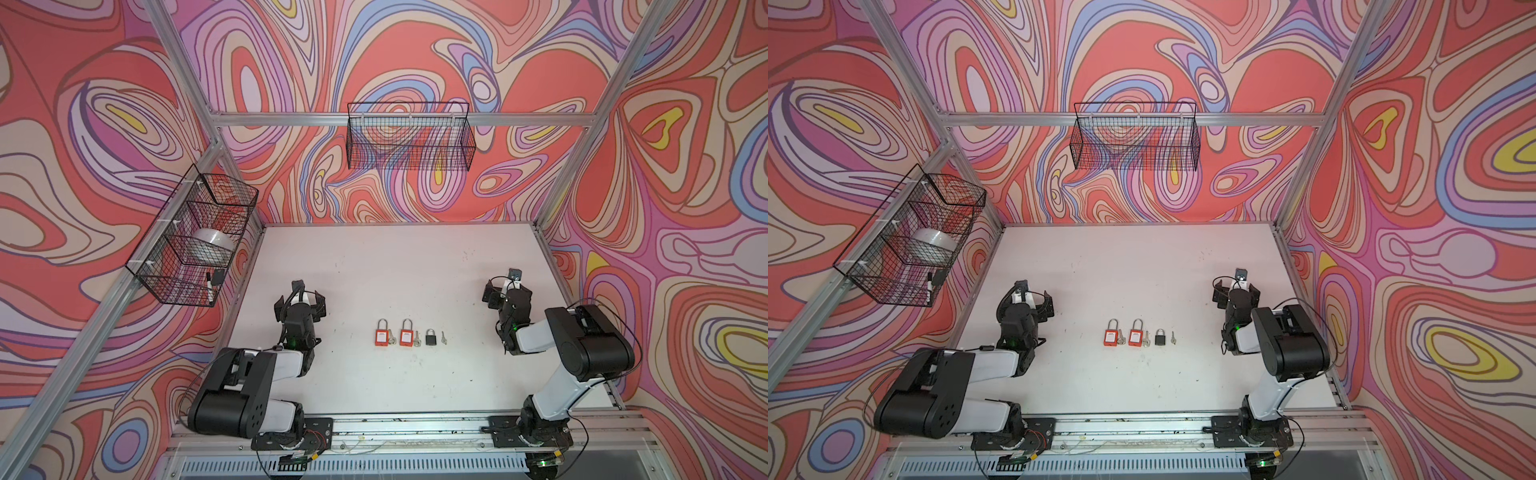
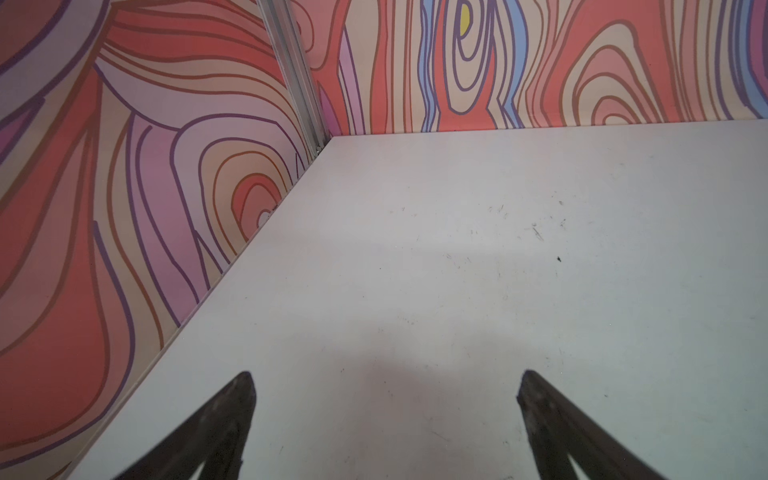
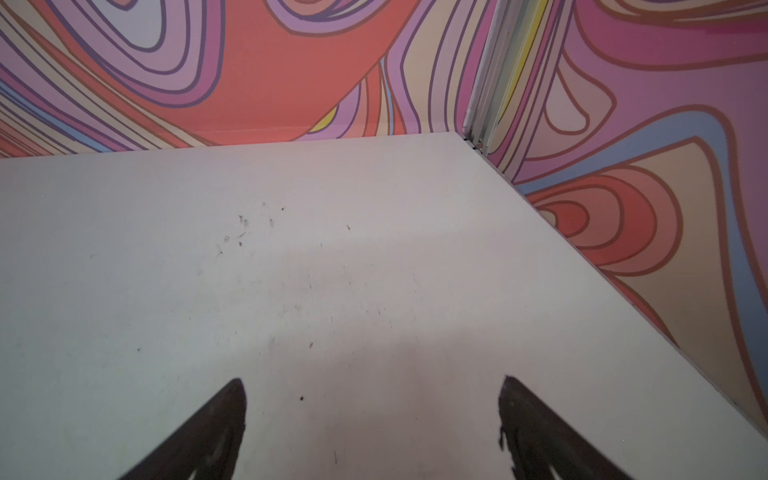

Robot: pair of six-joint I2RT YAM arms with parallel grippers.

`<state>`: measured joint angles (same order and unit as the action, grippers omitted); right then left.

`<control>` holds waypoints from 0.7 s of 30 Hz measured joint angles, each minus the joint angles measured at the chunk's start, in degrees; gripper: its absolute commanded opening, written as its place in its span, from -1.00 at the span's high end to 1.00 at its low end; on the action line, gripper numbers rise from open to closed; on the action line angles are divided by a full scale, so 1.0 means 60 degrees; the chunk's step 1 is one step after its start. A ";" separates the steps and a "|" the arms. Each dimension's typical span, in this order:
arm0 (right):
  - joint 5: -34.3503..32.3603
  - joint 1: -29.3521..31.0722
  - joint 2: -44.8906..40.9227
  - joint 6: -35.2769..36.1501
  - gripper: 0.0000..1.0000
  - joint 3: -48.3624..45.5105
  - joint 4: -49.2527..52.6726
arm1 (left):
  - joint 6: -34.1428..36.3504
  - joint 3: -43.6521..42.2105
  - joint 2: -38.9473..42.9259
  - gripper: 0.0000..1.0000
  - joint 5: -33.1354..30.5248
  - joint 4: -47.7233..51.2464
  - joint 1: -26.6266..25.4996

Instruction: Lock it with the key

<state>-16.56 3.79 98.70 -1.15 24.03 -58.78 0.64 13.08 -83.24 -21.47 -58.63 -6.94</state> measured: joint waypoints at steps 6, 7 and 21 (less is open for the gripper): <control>0.0113 0.0000 0.0000 0.0000 -0.97 0.0193 0.0011 | 0.0106 0.0186 -0.0973 -1.00 0.0641 -0.0423 0.0025; 0.0131 0.0000 0.0000 0.0000 -0.97 0.0193 0.0011 | 0.0102 0.0404 -0.0980 -1.00 0.0699 -0.0015 0.0033; 0.0178 -0.0004 0.0000 0.0000 -0.97 0.0193 0.0029 | -0.0080 0.1286 -0.0929 -1.00 0.1479 0.0911 0.0525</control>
